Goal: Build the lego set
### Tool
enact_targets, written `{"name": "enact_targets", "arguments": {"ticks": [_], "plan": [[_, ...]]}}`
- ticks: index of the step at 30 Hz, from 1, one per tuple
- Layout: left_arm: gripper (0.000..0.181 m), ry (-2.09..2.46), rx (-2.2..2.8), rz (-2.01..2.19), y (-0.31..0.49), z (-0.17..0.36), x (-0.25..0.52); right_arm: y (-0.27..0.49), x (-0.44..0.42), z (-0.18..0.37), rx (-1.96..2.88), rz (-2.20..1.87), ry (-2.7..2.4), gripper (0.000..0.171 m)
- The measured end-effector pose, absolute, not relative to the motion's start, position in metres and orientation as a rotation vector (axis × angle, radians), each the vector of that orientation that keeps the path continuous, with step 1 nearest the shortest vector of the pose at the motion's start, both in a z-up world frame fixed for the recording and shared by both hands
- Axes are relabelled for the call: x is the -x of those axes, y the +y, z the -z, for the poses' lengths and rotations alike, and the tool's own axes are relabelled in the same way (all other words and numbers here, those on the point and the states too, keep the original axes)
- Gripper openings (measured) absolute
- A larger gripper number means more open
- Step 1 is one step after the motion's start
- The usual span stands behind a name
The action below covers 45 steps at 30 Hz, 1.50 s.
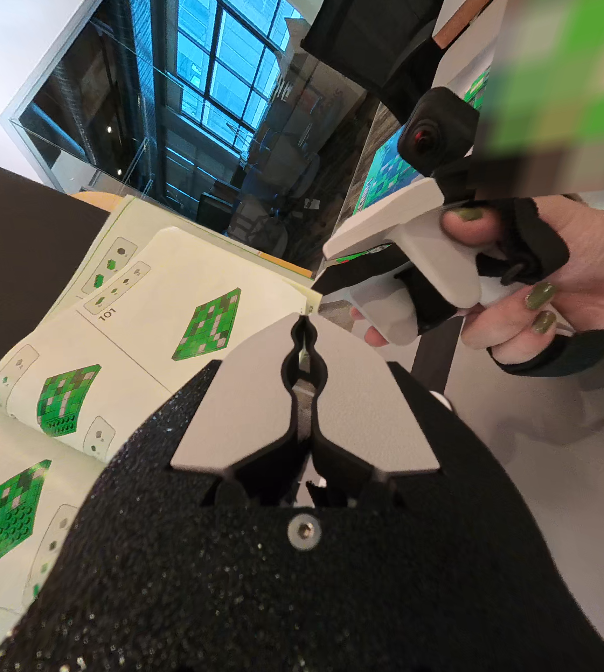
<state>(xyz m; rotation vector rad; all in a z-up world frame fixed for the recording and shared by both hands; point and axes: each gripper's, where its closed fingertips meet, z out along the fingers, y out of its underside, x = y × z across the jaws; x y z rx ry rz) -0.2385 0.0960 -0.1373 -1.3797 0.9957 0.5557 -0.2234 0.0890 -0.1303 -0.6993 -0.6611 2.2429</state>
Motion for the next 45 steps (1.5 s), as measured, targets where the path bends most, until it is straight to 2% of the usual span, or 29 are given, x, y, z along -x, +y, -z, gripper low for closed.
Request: {"name": "enact_targets", "arguments": {"ticks": [7, 14, 18, 26, 27, 30, 34, 41, 45], "plan": [[0.0, 0.677, 1.37, -0.186, 0.082, 0.113, 0.252, 0.099, 0.223, 0.131, 0.725, -2.155, -0.612, 0.035], [0.0, 0.164, 1.121, 0.118, 0.036, 0.064, 0.324, 0.128, 0.222, 0.137, 0.853, -1.719, -0.496, 0.037], [0.0, 0.213, 1.179, -0.084, 0.025, 0.079, 0.333, 0.139, 0.212, 0.137, 0.862, -1.59, -0.435, 0.036], [0.0, 0.956, 1.257, -1.046, 0.072, 0.121, 0.273, 0.145, 0.211, 0.142, 0.888, -1.675, -0.383, 0.04], [0.012, 1.041, 1.255, -1.112, 0.08, 0.13, 0.267, 0.146, 0.21, 0.141, 0.886, -1.677, -0.374, 0.04], [0.031, 1.248, 1.25, -1.289, 0.101, 0.156, 0.258, 0.15, 0.208, 0.142, 0.894, -1.697, -0.347, 0.039], [0.032, 1.346, 1.239, -1.335, 0.121, 0.174, 0.252, 0.15, 0.209, 0.143, 0.898, -1.723, -0.343, 0.039], [0.026, 1.236, 1.308, -1.318, 0.137, 0.166, 0.268, 0.15, 0.21, 0.143, 0.901, -1.752, -0.345, 0.038], [0.011, 1.202, 1.301, -1.297, 0.136, 0.163, 0.267, 0.149, 0.211, 0.142, 0.899, -1.757, -0.349, 0.038]]}}
